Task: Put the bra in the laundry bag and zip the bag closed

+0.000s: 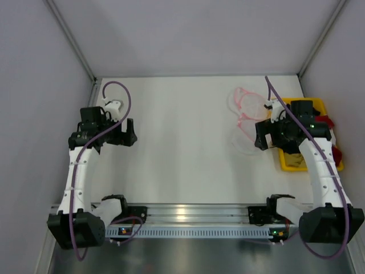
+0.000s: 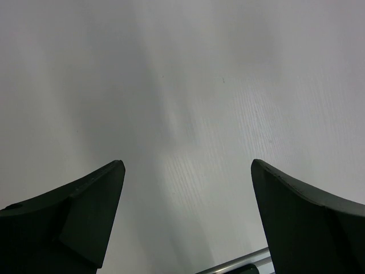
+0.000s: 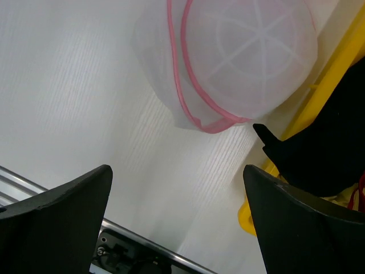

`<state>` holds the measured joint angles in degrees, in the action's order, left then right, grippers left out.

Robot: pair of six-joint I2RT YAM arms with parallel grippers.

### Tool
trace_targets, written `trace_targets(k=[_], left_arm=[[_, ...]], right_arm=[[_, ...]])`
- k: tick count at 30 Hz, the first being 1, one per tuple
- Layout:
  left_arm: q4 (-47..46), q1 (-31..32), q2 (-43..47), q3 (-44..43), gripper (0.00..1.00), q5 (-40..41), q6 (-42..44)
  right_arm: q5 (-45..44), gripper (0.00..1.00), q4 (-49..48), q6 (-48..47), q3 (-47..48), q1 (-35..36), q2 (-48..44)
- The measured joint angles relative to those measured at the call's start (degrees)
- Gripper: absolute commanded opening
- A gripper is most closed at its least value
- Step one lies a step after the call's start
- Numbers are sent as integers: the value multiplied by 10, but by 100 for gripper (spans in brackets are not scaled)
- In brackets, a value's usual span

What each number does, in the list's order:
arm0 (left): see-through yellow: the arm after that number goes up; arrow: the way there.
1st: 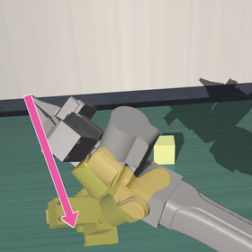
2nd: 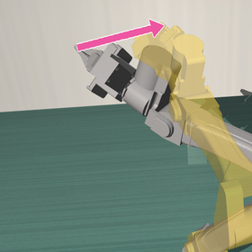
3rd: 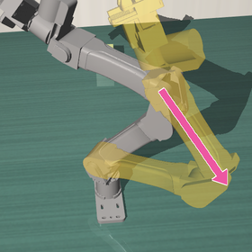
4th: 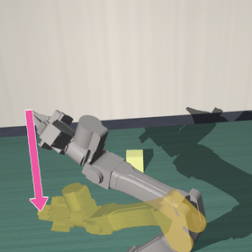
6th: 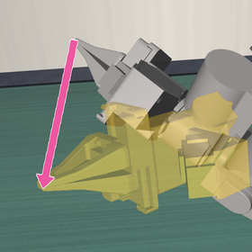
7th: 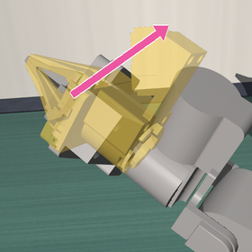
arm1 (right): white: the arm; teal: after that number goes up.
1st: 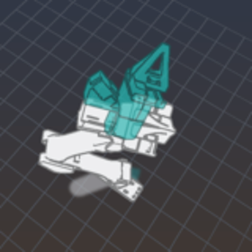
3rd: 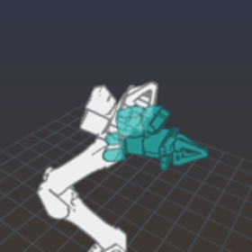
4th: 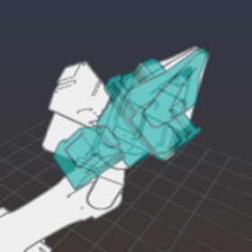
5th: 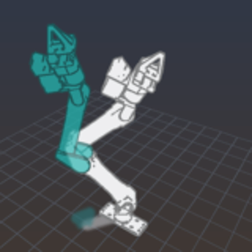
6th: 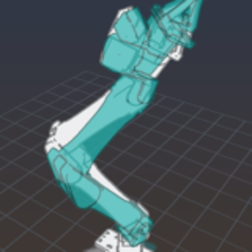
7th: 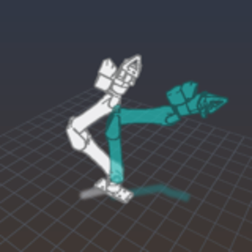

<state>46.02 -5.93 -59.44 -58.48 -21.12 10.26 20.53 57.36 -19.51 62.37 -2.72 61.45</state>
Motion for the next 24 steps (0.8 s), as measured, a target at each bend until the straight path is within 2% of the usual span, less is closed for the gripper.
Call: trace_targets(k=[5, 14, 15, 20, 21, 24], left_arm=[[1, 0, -8, -2, 99, -6, -1], [3, 0, -23, -19, 99, -22, -13], [3, 0, -23, -19, 99, -22, -13], [3, 0, -22, -19, 98, -19, -13], [3, 0, -22, -19, 99, -19, -13], [3, 0, -22, -19, 99, -19, -14]], right_arm=[[-11, 94, -21, 0, 0, 51, 51], [-82, 67, -88, 2, 25, 142, 210], [-89, 60, -92, 2, 29, 150, 223], [-116, 38, -109, -1, 51, 200, 275], [-117, 29, -110, -1, 57, 211, 283], [-121, 14, -112, -5, 86, 256, 307]])
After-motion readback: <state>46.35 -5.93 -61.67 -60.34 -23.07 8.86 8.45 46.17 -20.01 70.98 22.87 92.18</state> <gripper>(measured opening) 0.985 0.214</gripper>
